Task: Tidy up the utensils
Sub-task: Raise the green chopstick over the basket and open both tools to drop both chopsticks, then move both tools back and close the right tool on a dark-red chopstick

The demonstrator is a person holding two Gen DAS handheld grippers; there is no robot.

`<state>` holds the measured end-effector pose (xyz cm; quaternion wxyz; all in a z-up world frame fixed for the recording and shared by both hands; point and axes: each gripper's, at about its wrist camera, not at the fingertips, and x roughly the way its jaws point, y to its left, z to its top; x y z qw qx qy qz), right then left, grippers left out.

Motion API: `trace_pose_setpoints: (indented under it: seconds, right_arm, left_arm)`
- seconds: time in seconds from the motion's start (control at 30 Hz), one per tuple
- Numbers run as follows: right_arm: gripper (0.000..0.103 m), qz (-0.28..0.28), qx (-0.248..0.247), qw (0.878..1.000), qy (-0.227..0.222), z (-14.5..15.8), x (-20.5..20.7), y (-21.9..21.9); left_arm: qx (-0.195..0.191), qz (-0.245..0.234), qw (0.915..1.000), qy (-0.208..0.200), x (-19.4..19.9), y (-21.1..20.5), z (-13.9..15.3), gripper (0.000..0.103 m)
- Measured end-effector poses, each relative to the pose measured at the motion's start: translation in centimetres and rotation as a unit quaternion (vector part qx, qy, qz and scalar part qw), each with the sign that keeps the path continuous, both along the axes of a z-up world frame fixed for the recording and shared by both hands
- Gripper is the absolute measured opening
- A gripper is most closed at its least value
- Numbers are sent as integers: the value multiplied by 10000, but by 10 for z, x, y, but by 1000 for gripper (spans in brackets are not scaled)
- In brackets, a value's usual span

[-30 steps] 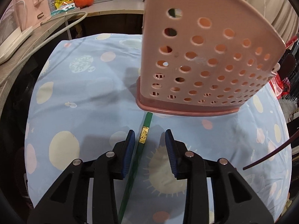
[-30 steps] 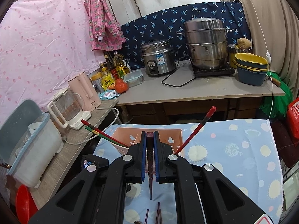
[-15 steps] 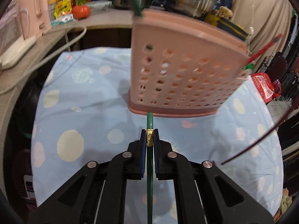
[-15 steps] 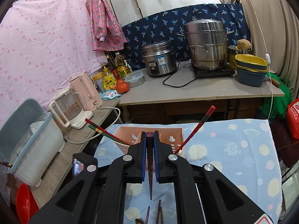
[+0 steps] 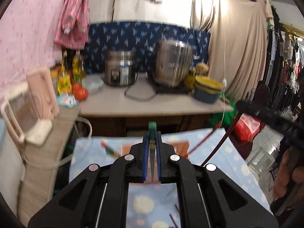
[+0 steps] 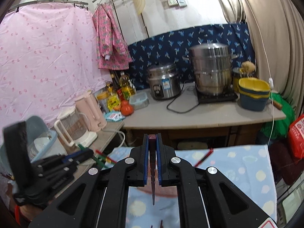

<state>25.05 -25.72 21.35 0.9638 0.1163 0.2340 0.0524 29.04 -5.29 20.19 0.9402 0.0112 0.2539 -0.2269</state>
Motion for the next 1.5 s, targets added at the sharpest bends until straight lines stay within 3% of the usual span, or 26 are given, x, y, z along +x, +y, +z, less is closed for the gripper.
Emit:
trace_pose_setpoints:
  seconds: [0.2, 0.37, 0.47, 0.67, 0.77, 0.8, 0.87, 0.9, 1.27, 1.5]
  right_arm:
    - [7, -58, 4, 9996, -285, 31, 31, 1]
    - [7, -88, 25, 9996, -261, 31, 61, 5]
    - [7, -48, -4, 9999, -107, 16, 72, 9]
    - [8, 73, -54, 9995, 301, -20, 89, 17]
    - [18, -12, -72, 9994, 332, -28, 86, 16]
    - [23, -23, -53, 9994, 339, -30, 84, 14]
    - [36, -91, -31, 9995, 306, -30, 78, 12]
    - [36, -115, -36, 9995, 285, -30, 74, 10]
    - [37, -191, 61, 9996, 211, -17, 16, -3]
    - [37, -306, -67, 9979, 562, -45, -51, -8]
  left_arm:
    - [-138, 144, 9974, -687, 19, -12, 64, 7]
    - [-252, 292, 9957, -841, 43, -16, 81, 7]
    - [-250, 346, 9963, -741, 54, -16, 73, 7]
    - [-127, 443, 9982, -371, 73, -20, 27, 7]
    - [-57, 482, 9986, -228, 79, -21, 5, 9]
    - [-87, 559, 9981, -243, 78, -18, 0, 13]
    - [-104, 715, 9971, -241, 75, -14, -5, 58]
    - [-169, 826, 9960, -292, 70, -11, -5, 63]
    - [-93, 927, 9954, -203, 13, 16, -5, 64]
    - [48, 901, 9957, 211, -40, 32, -37, 69]
